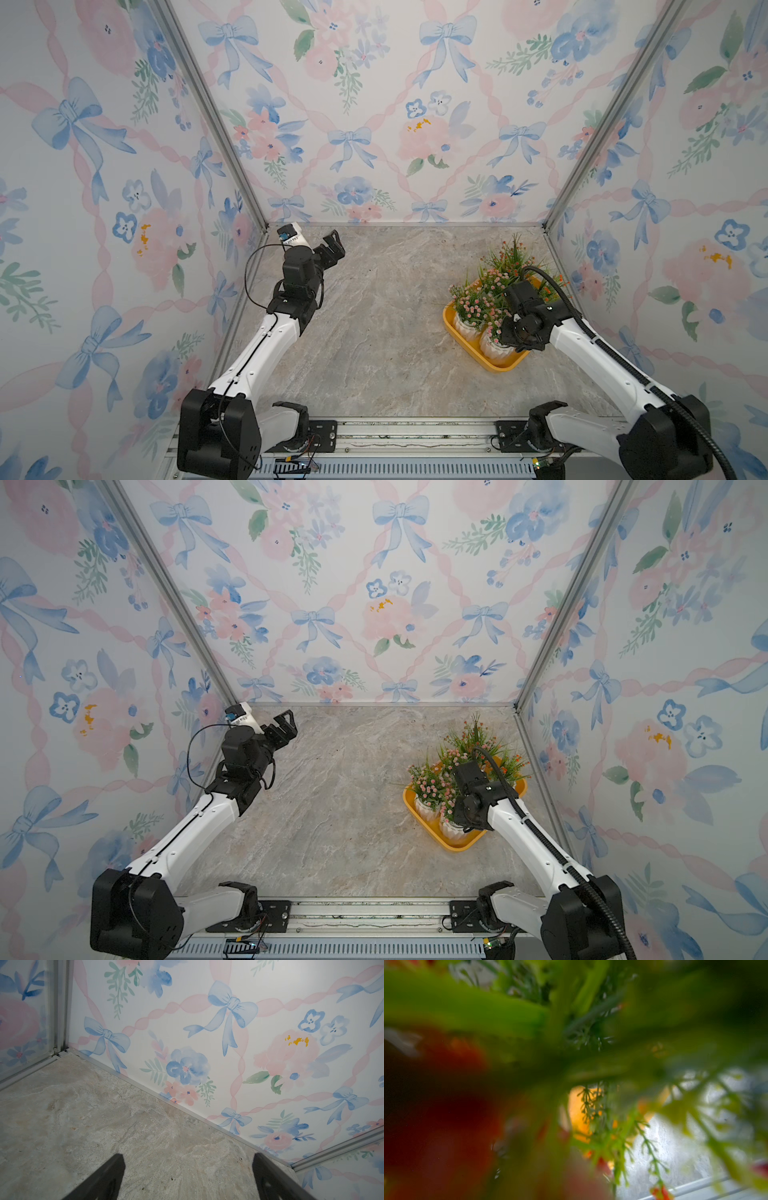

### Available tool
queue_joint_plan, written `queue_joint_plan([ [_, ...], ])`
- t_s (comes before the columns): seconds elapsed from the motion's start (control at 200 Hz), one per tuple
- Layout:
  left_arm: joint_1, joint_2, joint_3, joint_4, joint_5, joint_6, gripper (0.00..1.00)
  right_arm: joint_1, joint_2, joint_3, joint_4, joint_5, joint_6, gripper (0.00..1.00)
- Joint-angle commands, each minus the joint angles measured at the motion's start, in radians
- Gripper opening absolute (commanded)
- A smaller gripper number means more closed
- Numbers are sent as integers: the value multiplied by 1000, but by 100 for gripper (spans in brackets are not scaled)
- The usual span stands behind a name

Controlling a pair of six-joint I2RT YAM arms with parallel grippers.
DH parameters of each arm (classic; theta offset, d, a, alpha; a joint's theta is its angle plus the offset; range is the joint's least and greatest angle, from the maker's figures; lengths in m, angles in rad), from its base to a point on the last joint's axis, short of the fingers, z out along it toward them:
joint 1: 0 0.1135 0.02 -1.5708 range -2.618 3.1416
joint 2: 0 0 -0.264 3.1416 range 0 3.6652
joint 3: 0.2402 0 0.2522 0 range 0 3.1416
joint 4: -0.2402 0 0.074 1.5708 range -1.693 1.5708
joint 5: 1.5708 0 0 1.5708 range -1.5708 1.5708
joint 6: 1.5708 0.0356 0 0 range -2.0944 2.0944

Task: Put the potted gypsophila into the storage box
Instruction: Place the baby's breath potted plant at the storage box.

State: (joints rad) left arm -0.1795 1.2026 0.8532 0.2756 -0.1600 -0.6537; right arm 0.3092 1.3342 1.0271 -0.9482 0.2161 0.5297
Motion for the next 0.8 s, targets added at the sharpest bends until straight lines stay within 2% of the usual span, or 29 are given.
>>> queue_joint_plan([
  [0.0, 18, -23, 18, 8, 4, 31, 98, -1, 18, 52, 15, -1, 4, 25],
  [0.145, 29, -22, 21, 7, 30, 30, 98, -17, 4, 72, -3, -5, 3, 41],
  [0.505, 40, 14, 53, 7, 90, 14, 98, -55, -179, 114, -41, 4, 38, 48],
  [0.67, 40, 13, 41, 8, 121, -7, 98, -55, -309, 151, -4, 65, 55, 58],
  [0.795, 37, -23, -5, 8, 122, -24, 98, -52, -373, 166, 65, 112, 58, 62],
])
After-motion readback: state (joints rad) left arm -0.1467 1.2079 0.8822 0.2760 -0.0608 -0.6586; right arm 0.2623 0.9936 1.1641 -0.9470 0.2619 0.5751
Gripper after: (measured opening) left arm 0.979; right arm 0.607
